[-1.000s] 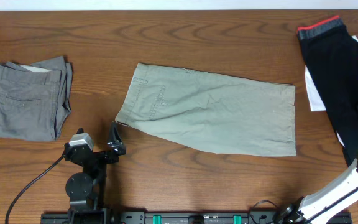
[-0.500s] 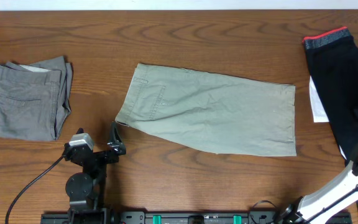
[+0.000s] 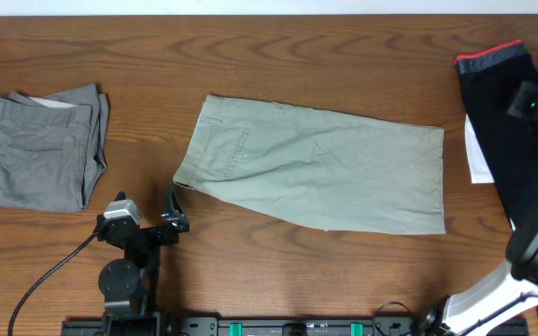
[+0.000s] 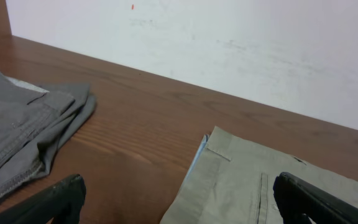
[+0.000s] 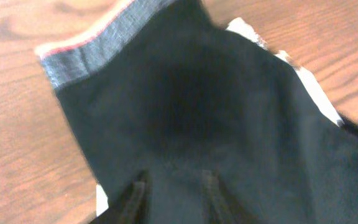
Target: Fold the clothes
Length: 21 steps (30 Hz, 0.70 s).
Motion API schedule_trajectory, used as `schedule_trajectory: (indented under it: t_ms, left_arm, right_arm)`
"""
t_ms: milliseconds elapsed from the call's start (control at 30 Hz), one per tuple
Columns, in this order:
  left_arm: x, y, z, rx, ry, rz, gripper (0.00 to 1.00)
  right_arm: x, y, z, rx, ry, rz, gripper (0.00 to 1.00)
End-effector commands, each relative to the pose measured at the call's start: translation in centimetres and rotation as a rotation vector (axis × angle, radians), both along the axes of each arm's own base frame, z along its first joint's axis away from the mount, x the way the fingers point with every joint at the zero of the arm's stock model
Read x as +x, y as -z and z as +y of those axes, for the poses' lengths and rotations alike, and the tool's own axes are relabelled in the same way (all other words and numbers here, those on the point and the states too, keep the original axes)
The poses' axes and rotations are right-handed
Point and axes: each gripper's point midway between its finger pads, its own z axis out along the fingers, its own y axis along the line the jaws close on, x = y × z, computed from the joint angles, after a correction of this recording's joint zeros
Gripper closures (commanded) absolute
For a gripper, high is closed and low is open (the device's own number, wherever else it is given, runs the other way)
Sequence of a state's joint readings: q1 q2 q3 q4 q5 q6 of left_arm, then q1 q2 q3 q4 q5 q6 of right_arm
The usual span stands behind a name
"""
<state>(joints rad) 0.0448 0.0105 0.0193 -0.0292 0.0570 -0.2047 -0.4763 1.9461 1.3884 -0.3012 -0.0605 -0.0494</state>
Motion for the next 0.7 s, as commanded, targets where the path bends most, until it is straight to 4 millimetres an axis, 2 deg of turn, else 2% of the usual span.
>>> schedule_trajectory:
  t_ms: [0, 100, 200, 333, 467, 667]
  left_arm:
    - [-0.1, 1.5, 0.0, 0.010, 0.004, 0.047, 0.02]
    - [-0.1, 1.5, 0.0, 0.010, 0.004, 0.047, 0.02]
    - [-0.1, 1.5, 0.0, 0.010, 0.004, 0.047, 0.02]
    - [-0.1, 1.5, 0.0, 0.010, 0.004, 0.047, 0.02]
    - [-0.1, 1.5, 0.0, 0.010, 0.004, 0.047, 0.02]
    - [-0.1, 1.5, 0.0, 0.010, 0.004, 0.047, 0.02]
  right_arm:
    - [0.0, 4.5, 0.5, 0.035, -0.051, 0.066, 0.93]
    - [0.5, 6.7, 0.3, 0.042, -0.053, 0.077, 0.99]
    - [1.0, 8.4, 0.1, 0.040, -0.053, 0.075, 0.99]
    - [1.3, 9.7, -0.7, 0.019, -0.037, 0.075, 0.99]
    - [0.9, 11.0, -2.4, -0.040, 0.021, 0.102, 0.99]
    - [-0.8, 13.0, -5.8, -0.101, 0.105, 0.154, 0.99]
